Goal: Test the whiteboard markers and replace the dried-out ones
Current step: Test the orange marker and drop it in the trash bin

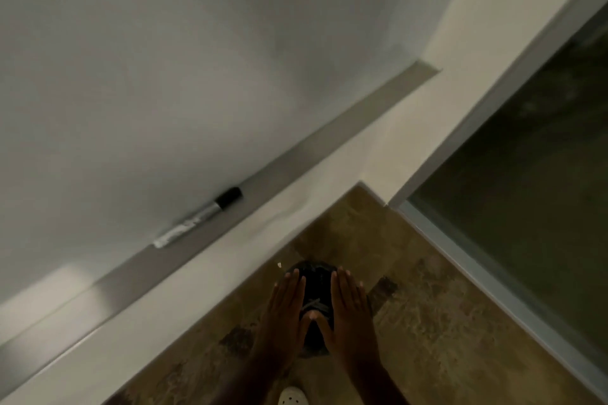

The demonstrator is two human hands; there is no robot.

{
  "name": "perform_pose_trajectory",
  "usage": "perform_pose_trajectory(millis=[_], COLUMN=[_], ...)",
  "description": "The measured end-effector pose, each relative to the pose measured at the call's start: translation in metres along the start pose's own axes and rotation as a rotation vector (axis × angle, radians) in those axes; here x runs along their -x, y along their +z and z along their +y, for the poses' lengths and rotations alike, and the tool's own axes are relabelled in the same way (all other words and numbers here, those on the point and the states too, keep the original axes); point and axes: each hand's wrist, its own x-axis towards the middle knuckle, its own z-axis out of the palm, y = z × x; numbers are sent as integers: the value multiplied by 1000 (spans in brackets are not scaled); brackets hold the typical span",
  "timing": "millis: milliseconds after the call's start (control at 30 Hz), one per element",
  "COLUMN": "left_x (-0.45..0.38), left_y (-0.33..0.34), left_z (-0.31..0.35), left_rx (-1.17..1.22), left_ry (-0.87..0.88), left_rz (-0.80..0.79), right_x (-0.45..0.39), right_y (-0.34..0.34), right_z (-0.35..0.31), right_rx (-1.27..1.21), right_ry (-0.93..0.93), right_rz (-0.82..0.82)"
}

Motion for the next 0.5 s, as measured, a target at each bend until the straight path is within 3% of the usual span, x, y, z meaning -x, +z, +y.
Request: perform_pose_trajectory(millis=[267,500], left_x=[55,90], left_y=[-141,-235], left_z=[48,65], left_rx=[277,364], left_ry=[-245,-311], left_rz=[97,188], right_x=[-22,-67], right_y=[-125,-215], right_z=[-90,-167], right_rx=[-146,-286], right_ry=[-195,-349], right_rz=[126,181])
